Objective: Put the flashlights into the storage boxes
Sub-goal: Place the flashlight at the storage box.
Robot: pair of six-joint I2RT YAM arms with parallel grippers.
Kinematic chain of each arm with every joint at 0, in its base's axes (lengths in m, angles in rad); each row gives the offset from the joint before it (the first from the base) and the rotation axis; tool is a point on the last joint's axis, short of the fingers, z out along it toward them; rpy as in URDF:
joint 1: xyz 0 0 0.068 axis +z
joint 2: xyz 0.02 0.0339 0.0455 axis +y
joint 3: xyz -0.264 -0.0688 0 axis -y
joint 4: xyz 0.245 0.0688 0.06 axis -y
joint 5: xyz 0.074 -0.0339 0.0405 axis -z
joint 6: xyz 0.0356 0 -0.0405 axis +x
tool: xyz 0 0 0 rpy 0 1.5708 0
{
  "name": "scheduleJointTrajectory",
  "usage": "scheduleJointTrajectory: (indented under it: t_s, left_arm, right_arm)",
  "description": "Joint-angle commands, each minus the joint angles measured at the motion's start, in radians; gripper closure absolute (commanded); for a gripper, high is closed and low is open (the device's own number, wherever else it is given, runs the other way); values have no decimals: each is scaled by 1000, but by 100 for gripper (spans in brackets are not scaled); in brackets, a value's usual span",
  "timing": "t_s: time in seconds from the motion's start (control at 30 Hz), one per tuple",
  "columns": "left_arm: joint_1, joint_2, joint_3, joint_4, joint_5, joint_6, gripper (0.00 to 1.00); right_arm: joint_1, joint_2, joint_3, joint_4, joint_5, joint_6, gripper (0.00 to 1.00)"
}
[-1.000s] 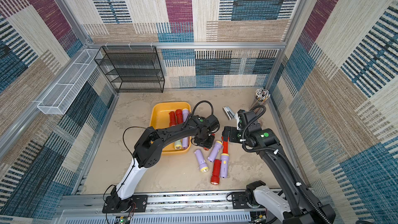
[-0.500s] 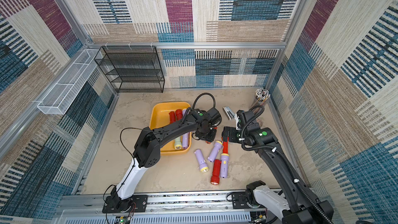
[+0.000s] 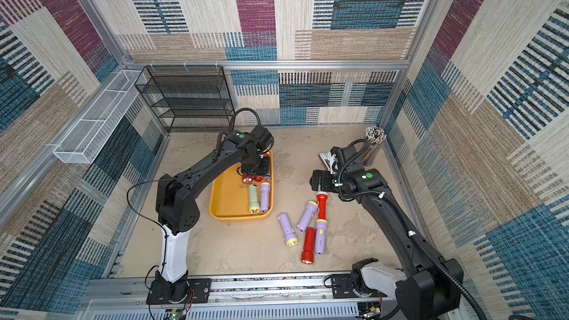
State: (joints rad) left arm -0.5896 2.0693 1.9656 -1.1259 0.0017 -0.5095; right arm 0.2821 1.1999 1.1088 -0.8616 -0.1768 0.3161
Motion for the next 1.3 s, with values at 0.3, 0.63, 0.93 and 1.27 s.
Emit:
scheduleJointTrajectory:
  t_s: [0.3, 0.63, 0.93, 1.27]
  left_arm:
    - [209, 14, -61, 1, -5, 86, 82]
    - [278, 102, -80, 59, 32, 108, 70]
    - [303, 159, -62, 92, 67, 116, 60]
    - [304, 134, -45, 77, 100, 104, 46]
  right_arm:
    - [2, 213, 170, 73, -29, -20, 0]
    - [2, 361, 289, 70, -43, -37, 0]
    - [1, 433, 361, 52, -30, -56, 0]
    - [0, 449, 373, 62, -21, -65, 0]
